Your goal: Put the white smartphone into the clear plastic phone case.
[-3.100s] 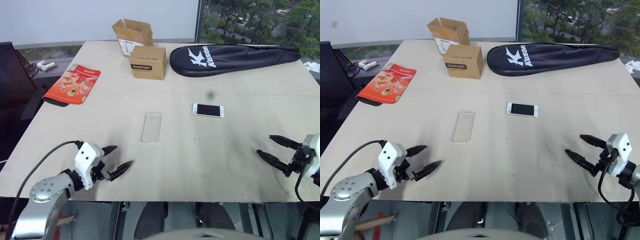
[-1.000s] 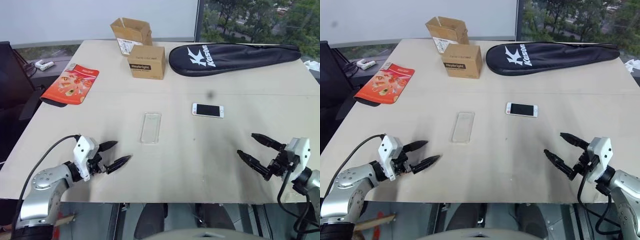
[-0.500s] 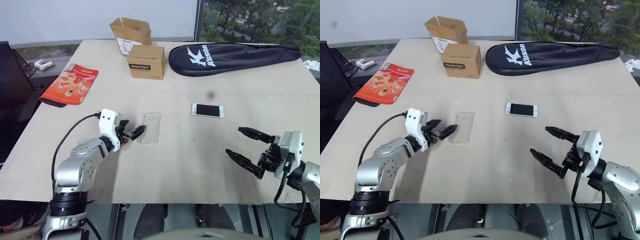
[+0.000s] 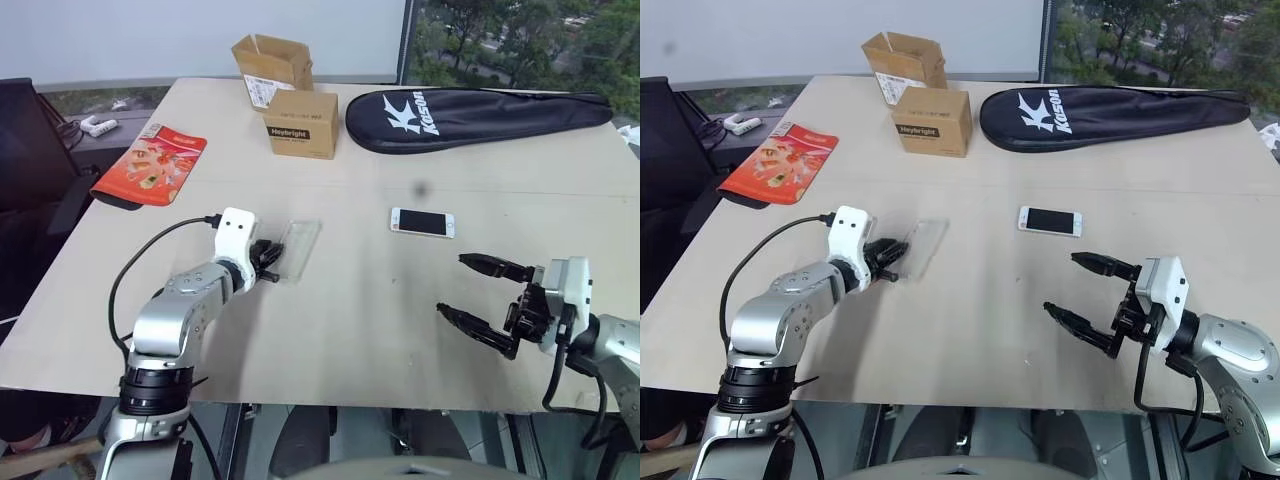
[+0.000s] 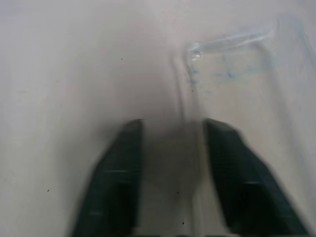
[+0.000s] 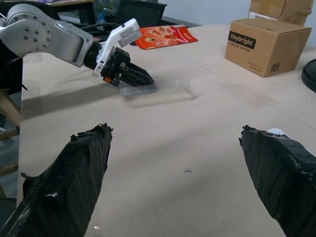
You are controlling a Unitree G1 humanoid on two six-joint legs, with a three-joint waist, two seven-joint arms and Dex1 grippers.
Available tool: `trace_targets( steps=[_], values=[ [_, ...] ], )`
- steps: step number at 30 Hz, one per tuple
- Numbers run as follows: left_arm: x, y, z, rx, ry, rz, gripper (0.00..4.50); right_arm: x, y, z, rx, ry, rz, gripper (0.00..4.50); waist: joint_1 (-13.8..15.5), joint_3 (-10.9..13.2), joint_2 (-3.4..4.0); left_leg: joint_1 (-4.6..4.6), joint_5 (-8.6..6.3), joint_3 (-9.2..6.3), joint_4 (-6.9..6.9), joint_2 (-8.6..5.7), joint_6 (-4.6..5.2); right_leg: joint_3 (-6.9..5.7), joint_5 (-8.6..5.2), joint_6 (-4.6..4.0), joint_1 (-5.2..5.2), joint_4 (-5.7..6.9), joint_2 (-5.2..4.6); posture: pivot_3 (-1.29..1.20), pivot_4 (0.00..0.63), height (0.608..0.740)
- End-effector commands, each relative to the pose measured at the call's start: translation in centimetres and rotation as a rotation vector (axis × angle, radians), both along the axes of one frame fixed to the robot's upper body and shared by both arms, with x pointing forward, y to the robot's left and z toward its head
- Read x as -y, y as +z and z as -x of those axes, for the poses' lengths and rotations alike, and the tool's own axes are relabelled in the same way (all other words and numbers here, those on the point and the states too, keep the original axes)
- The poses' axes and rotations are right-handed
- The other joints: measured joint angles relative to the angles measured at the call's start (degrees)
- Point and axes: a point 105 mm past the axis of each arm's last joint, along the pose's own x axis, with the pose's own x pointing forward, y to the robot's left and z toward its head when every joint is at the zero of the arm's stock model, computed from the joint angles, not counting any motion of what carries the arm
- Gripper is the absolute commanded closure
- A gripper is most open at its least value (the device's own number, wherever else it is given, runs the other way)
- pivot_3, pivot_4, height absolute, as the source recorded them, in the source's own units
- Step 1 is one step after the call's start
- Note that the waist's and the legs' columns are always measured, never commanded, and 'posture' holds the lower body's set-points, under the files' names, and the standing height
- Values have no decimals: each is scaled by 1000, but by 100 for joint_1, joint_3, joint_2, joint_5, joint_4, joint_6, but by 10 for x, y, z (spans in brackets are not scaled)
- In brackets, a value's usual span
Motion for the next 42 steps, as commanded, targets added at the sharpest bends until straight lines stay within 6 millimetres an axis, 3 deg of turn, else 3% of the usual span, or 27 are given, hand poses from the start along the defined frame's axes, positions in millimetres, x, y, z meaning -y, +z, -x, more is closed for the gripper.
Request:
trace_targets(
  steps=[1,10,17,25,29,33,37,42],
  values=[
    [7,-17,9,-83,-28,-19,4470,-5,9,4,41,26,8,0,3,-1,1,0,0,0,0,0,0,-1,0,0,1,-1,0,0,150,740],
    [2,-16,4,-64,-22,-30,4470,-4,10,3,45,25,11,0,0,-4,2,3,0,2,0,1,0,-1,0,-1,3,-1,1,0,150,740],
    [7,3,-6,47,-158,-76,4470,1,9,1,50,9,30,0,17,-6,3,4,0,1,0,0,0,-8,-3,-5,6,-1,0,0,150,740],
    [55,20,0,227,-765,-259,4470,23,6,-7,46,-69,47,0,11,-3,0,-10,0,3,0,-1,0,-11,-11,-21,6,-17,0,0,150,740],
    [91,30,-11,279,-983,-268,4470,33,5,-9,48,-94,66,0,30,-2,-1,-14,1,4,0,-2,1,-14,-9,-19,6,-23,1,0,150,740],
    [133,37,-5,313,-1215,-273,4470,37,3,-8,49,-123,77,0,6,0,-3,-20,0,5,6,-5,1,-11,1,0,7,-25,0,0,150,740],
    [171,35,-1,317,-1323,-303,4470,40,-1,-3,47,-151,109,0,-21,1,-4,-20,0,3,6,-3,3,-9,0,2,6,-27,6,0,150,740],
    [189,34,-6,288,-1277,-295,4470,42,-3,3,50,-159,151,0,-84,1,-4,-17,0,-1,6,0,3,-8,0,3,6,-23,11,0,150,740]
  ],
)
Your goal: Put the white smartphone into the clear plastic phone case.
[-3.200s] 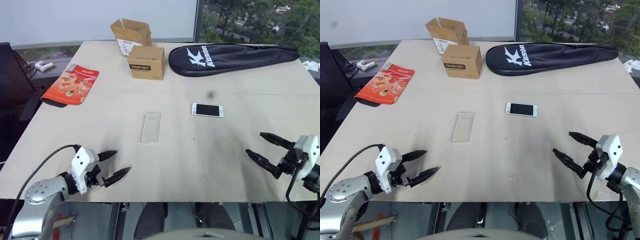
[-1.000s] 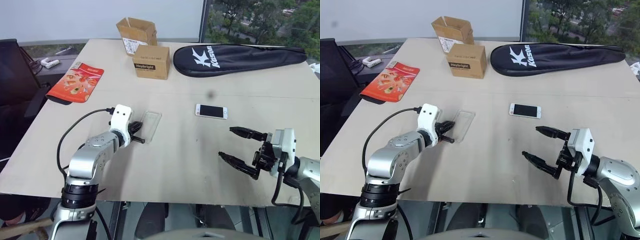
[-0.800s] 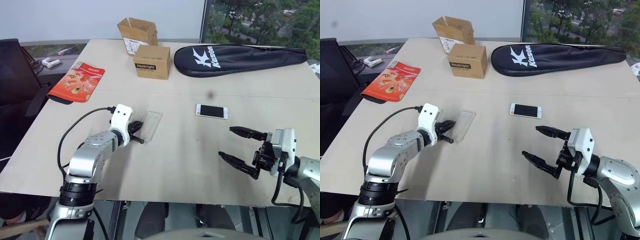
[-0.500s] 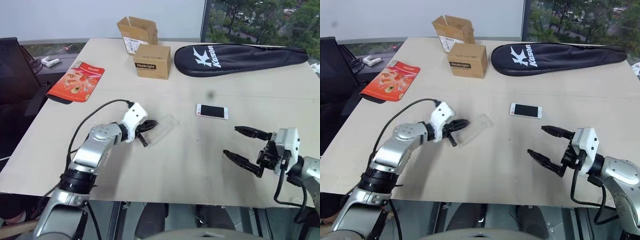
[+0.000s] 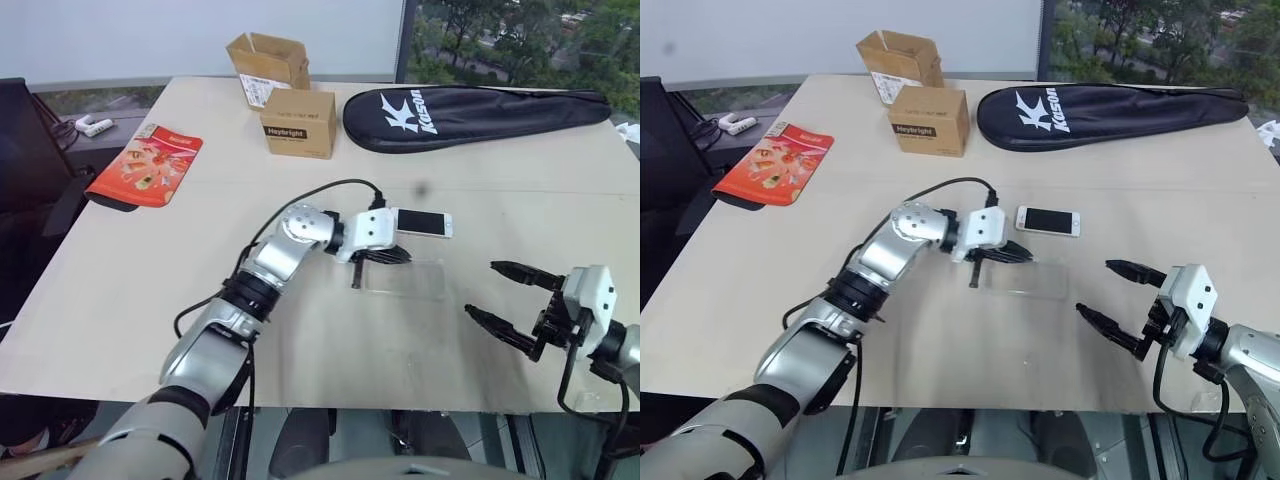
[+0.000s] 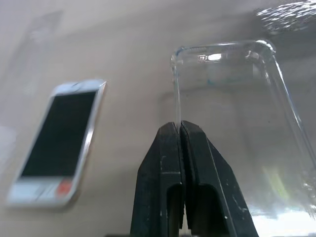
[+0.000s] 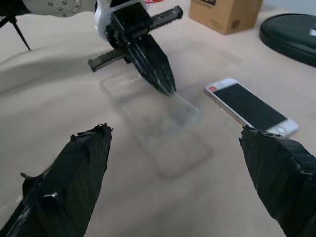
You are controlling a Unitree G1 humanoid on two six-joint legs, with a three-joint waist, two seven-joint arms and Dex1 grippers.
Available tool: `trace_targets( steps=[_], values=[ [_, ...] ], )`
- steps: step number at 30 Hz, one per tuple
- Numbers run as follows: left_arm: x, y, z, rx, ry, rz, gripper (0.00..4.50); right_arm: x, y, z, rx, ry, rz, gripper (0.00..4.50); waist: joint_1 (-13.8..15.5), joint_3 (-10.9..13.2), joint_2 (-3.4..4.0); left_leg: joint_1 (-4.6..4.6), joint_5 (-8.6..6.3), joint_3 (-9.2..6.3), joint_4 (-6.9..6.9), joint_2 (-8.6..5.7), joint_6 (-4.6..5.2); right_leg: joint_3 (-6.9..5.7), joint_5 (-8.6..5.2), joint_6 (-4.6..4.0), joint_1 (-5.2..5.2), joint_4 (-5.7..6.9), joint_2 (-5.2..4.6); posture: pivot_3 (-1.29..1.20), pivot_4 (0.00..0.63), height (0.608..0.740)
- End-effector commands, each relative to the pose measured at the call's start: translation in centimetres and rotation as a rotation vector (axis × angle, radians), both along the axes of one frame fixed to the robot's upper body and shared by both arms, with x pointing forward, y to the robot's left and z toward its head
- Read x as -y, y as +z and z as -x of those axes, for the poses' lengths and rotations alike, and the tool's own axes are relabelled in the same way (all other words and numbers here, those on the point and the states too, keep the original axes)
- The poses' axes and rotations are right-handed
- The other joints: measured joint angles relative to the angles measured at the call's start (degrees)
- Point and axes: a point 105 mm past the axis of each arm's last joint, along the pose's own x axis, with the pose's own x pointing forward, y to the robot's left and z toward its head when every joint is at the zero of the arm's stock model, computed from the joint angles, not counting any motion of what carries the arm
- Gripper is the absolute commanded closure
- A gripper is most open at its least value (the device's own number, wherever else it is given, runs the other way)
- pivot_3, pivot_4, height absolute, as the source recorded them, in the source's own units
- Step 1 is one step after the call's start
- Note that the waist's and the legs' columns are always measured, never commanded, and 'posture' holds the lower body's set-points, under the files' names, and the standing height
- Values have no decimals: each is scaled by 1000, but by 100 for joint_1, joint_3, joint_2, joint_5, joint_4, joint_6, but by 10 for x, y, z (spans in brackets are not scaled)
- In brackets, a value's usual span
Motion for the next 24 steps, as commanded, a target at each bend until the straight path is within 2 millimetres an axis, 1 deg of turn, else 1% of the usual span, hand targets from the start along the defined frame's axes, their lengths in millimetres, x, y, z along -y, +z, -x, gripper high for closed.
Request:
trace_targets(
  steps=[1,3,6,7,8,9,11,12,13,14,15,18,20,22,24],
  values=[
    [4,10,-6,14,46,1,4470,0,12,5,65,14,45,0,-30,0,0,1,0,0,0,0,0,0,0,1,0,1,0,0,150,740],
    [5,9,-5,22,43,-13,4470,0,13,6,64,15,48,0,-64,0,0,2,0,0,0,0,0,0,0,1,0,4,0,0,150,740],
    [8,10,4,5,-6,-22,3640,-1,14,2,68,34,59,0,-73,0,0,3,0,-1,0,0,0,0,0,1,0,5,0,0,150,740],
    [8,10,4,7,-7,-19,3264,0,14,1,69,39,61,0,-67,0,0,3,0,0,0,0,0,0,0,1,0,5,0,0,150,740],
    [9,11,4,14,-6,-16,2633,-1,15,0,69,44,62,0,-64,0,0,3,0,-1,0,0,0,0,0,0,0,5,-1,0,150,740],
    [8,12,3,21,-2,-11,2252,-1,16,-1,70,49,61,0,-62,0,0,3,0,-1,0,0,0,0,0,1,0,5,-1,0,150,740],
    [6,14,2,26,5,-9,1207,-2,16,-4,74,58,60,0,-60,1,-1,2,0,-2,0,0,0,-1,0,0,0,5,-1,0,150,740],
    [4,16,2,27,10,-5,790,-2,16,-6,75,60,60,0,-61,1,-1,2,0,-3,0,0,0,-2,0,0,0,5,-1,0,150,740],
    [3,17,2,28,13,-3,164,-3,15,-7,76,62,59,0,-61,0,0,2,0,-2,0,0,0,-2,0,0,0,5,-1,0,150,740],
    [0,19,0,31,25,6,68,-4,14,-9,77,67,63,0,-68,1,-1,2,0,-2,0,0,0,-2,0,0,0,5,-1,0,150,740],
    [-7,23,-2,40,47,22,68,-5,13,-14,85,62,77,0,-76,1,-1,2,0,-2,0,0,0,-1,0,0,0,5,0,0,150,740],
    [-28,37,-8,50,115,80,68,-4,12,-36,82,5,96,0,-100,2,0,8,0,0,0,2,0,3,0,0,0,10,1,0,150,740],
    [-43,49,-11,30,179,151,68,-5,13,-49,49,-10,62,0,-108,2,2,10,0,0,1,3,-1,3,1,-1,-1,14,1,0,150,740],
    [-62,68,-11,-16,260,277,68,-8,12,-63,-37,-4,-8,0,-122,3,2,14,0,0,1,4,0,4,1,-1,-1,20,1,0,150,740],
    [-86,78,-6,-89,342,375,68,-6,4,-81,-88,11,18,0,-98,4,3,13,0,-4,1,6,-1,0,1,-1,-2,22,0,0,150,740]
  ],
)
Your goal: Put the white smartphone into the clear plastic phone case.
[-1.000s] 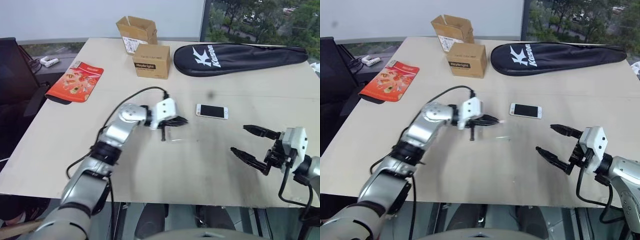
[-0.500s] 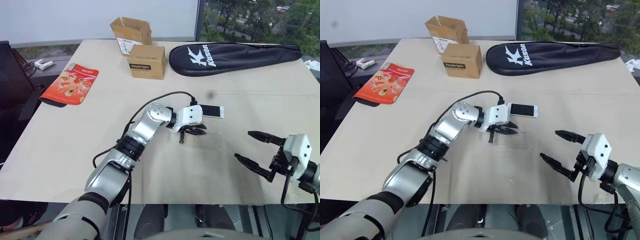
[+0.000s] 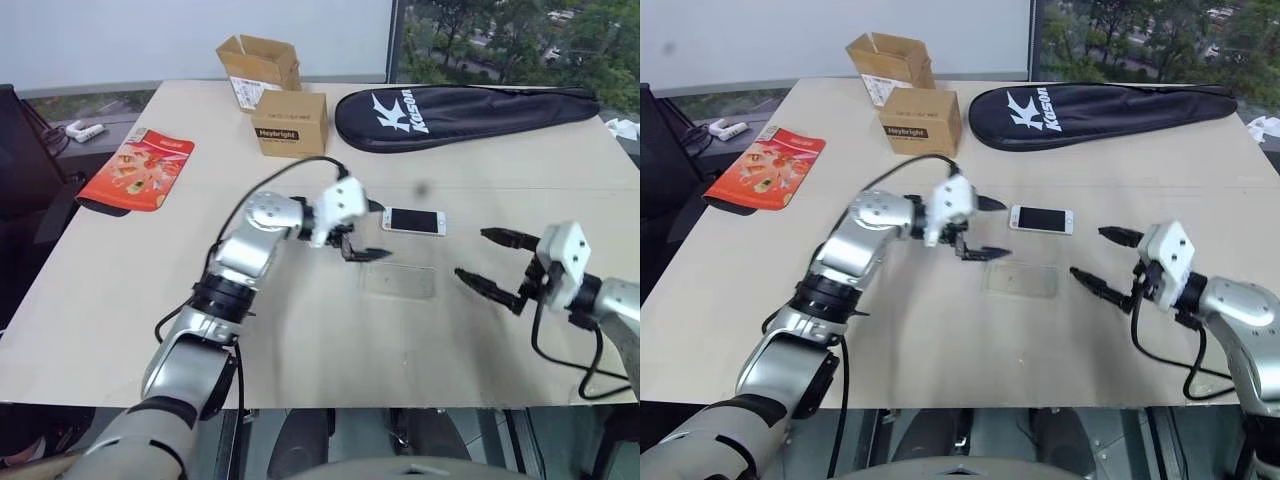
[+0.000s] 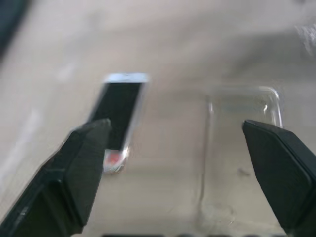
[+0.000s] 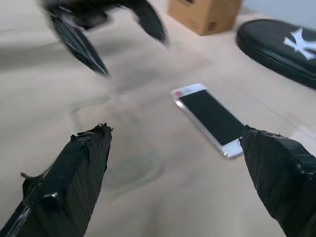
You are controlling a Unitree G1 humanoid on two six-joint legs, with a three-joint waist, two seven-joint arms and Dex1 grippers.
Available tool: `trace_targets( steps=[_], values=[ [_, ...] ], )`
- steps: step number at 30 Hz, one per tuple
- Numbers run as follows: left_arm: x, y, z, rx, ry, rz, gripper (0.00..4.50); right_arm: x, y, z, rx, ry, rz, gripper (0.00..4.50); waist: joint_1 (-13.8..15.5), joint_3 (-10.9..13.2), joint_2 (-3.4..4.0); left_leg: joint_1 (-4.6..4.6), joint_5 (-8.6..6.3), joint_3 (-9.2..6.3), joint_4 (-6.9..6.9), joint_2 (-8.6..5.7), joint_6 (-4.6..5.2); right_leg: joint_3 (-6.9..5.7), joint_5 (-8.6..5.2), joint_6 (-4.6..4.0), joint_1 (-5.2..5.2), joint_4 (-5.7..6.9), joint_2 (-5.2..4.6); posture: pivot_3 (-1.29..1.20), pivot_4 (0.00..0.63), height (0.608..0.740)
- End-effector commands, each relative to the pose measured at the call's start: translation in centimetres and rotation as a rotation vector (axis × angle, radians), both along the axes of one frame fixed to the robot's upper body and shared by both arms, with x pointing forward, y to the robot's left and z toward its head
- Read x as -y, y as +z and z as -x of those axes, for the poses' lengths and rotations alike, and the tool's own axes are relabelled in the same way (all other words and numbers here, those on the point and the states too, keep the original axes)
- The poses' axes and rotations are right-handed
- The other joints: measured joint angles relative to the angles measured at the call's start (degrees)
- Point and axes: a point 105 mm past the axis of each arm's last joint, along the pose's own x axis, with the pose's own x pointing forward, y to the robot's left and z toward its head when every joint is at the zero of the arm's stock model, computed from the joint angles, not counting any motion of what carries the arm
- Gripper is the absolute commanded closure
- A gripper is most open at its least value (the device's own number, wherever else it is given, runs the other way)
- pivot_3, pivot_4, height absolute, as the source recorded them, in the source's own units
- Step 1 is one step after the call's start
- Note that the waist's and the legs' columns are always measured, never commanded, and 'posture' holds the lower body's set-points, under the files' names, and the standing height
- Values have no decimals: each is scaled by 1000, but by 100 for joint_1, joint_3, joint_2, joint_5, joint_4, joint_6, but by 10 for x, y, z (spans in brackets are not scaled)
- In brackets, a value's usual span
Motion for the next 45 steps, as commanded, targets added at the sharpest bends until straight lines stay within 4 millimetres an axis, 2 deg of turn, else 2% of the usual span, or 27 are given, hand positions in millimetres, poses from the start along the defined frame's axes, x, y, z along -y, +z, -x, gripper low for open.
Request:
trace_targets(
  steps=[1,4,7,9,12,17,23,29,36,44,45],
  values=[
    [-35,30,9,-35,116,175,68,4,-13,-26,-76,12,38,0,17,0,0,-2,0,-1,1,1,0,-3,0,0,-1,0,0,0,150,740],
    [-58,30,13,-37,219,177,68,6,-16,-50,-70,20,74,0,27,3,1,-5,0,2,1,0,0,-3,0,0,-3,-2,-1,0,150,740],
    [-86,28,23,-45,335,156,68,1,-19,-78,-80,43,100,0,15,8,4,-7,0,7,1,-2,0,2,1,0,-7,-1,-2,0,150,740],
    [-96,25,33,-51,388,154,68,-2,-20,-97,-71,22,118,0,1,9,4,-7,0,6,1,-1,0,1,1,-1,-8,-1,-1,0,150,740],
    [-97,23,50,-80,402,171,68,-8,-13,-114,-71,11,87,0,8,10,5,-7,1,5,-5,1,-2,3,2,-1,-11,-1,-3,0,150,740],
    [-86,16,75,-155,334,175,68,-17,-15,-133,-162,-8,67,0,30,11,6,-12,1,2,-8,-2,-3,-5,2,-3,-11,-1,-10,0,150,740],
    [-89,10,88,-203,303,139,68,-19,-34,-134,-274,6,148,0,-1,12,8,-7,2,4,-12,-4,-3,-1,3,-5,-11,2,-9,0,150,740],
    [-97,4,88,-215,329,117,68,-18,-46,-116,-361,133,170,0,-6,12,8,-5,1,5,-17,-4,-3,-1,3,-5,-13,0,-8,0,150,740],
    [-96,-2,86,-215,320,105,68,-12,-56,-112,-275,171,332,0,-18,12,9,-2,1,6,-18,-3,-3,0,3,-5,-13,1,-8,0,150,740],
    [-91,-4,85,-213,301,111,68,-9,-57,-115,-257,144,367,0,-12,11,8,-1,2,7,-18,-4,-4,1,3,-5,-12,2,-9,0,150,740],
    [-91,-4,85,-212,300,113,0,-9,-57,-116,-259,142,363,513,-11,11,8,0,2,7,-18,-4,-4,1,3,-5,-11,2,-9,0,150,740]
  ],
)
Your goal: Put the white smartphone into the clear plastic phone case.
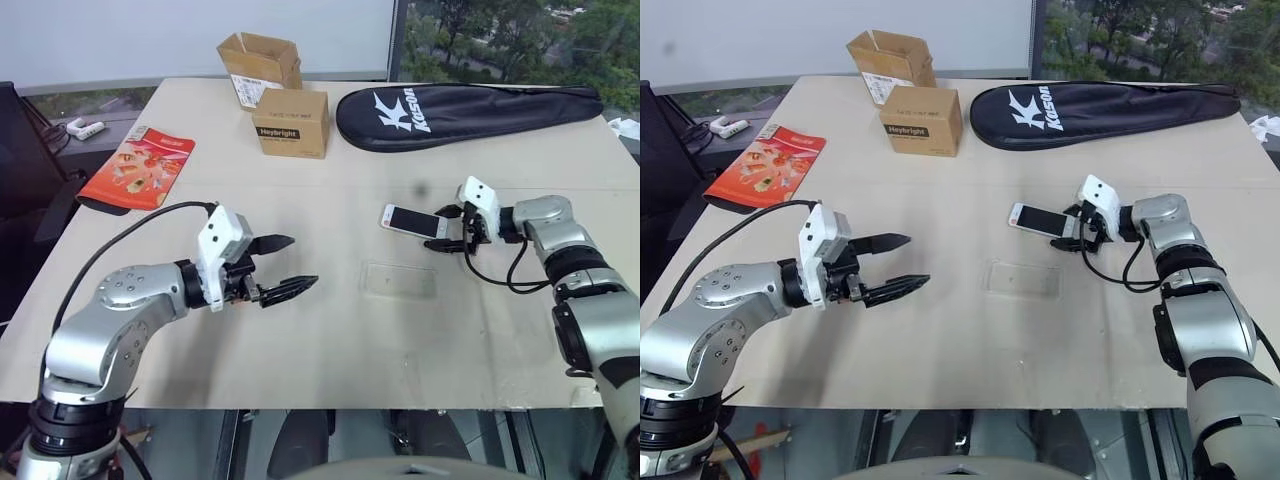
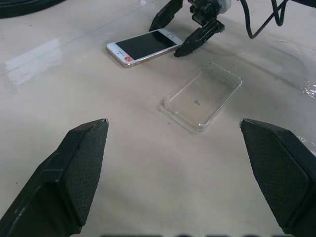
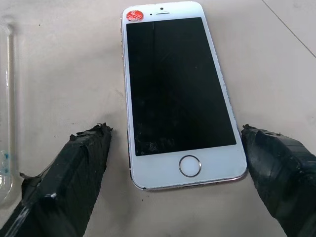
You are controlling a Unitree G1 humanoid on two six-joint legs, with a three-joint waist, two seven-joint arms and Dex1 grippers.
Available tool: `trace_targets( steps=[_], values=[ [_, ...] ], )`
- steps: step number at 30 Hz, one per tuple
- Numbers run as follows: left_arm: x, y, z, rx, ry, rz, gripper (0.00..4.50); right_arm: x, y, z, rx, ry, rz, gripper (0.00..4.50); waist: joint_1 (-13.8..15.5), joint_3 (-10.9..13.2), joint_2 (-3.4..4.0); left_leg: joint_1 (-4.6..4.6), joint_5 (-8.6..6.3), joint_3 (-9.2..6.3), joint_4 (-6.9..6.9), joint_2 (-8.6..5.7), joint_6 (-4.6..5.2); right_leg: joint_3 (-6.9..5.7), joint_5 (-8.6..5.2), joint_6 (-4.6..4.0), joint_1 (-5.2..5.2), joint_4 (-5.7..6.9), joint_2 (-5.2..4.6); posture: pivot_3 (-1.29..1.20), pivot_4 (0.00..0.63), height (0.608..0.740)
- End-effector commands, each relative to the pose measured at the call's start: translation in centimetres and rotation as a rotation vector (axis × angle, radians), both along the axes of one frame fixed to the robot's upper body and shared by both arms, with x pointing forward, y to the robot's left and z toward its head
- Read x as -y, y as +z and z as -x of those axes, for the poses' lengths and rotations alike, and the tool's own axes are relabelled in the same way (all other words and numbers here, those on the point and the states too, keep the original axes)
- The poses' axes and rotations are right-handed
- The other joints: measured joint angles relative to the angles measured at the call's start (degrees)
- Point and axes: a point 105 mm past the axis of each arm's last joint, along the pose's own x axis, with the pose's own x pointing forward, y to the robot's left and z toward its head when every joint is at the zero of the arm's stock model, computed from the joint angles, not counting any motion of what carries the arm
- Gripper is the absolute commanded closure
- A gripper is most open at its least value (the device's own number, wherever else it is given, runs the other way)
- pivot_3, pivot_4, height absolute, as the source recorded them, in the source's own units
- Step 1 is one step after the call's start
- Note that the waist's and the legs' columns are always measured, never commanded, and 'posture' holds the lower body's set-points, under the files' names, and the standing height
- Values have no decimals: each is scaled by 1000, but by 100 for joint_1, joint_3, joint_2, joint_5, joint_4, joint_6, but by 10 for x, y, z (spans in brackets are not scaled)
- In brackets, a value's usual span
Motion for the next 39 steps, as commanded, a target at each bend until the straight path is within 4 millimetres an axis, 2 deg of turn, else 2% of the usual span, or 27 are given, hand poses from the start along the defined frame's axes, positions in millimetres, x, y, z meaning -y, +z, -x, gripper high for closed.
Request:
trace_targets(
  steps=[1,3,4,13,21,28,31,33,36,37,39],
  values=[
    [2,5,-1,33,-12,-3,0,7,-9,2,-33,-30,29,747,1,0,0,0,0,0,0,0,0,0,0,0,0,0,0,0,150,740],
    [2,3,-1,34,-13,-14,0,10,-12,4,-48,-33,39,1558,3,0,0,2,0,1,0,0,0,1,0,0,2,0,0,0,150,740],
    [2,3,-2,36,-13,-22,0,11,-13,4,-51,-32,41,1581,6,0,0,3,0,1,0,0,0,0,0,0,2,0,0,0,150,740],
    [4,2,-4,41,-27,-17,0,14,-9,5,-17,-22,28,1582,18,-1,0,4,0,0,0,-1,0,0,0,0,3,0,-1,0,150,740],
    [11,10,-5,59,-91,32,0,11,26,2,70,-9,-69,1582,31,1,2,-2,0,-1,0,-2,0,-2,0,0,2,-2,-2,0,150,740],
    [8,12,-15,62,-121,54,0,12,47,22,134,57,-81,1582,24,4,6,-3,0,-3,-3,-1,1,-6,0,0,1,-3,0,0,150,740],
    [10,14,-25,65,-145,89,0,3,58,45,146,139,-75,1582,34,5,7,-6,0,-2,-4,-1,1,-4,0,1,-5,-1,0,0,150,740],
    [7,12,-34,70,-145,74,0,-3,58,53,143,142,-73,1582,39,6,10,-7,0,-3,-3,-1,1,-6,0,1,-5,1,0,0,150,740],
    [5,12,-42,80,-153,57,0,0,54,51,152,85,-46,1582,16,6,10,-3,0,0,-2,-1,1,-3,-1,1,-5,8,2,0,150,740],
    [5,13,-42,83,-164,57,0,4,54,44,167,40,-58,1582,13,6,10,-3,0,1,-1,-1,1,-3,-1,1,-5,8,2,0,150,740],
    [6,14,-43,88,-178,52,0,9,54,34,171,-30,-94,1044,16,6,9,-4,0,4,-1,-1,1,0,-1,1,-7,8,2,0,150,740]
  ],
)
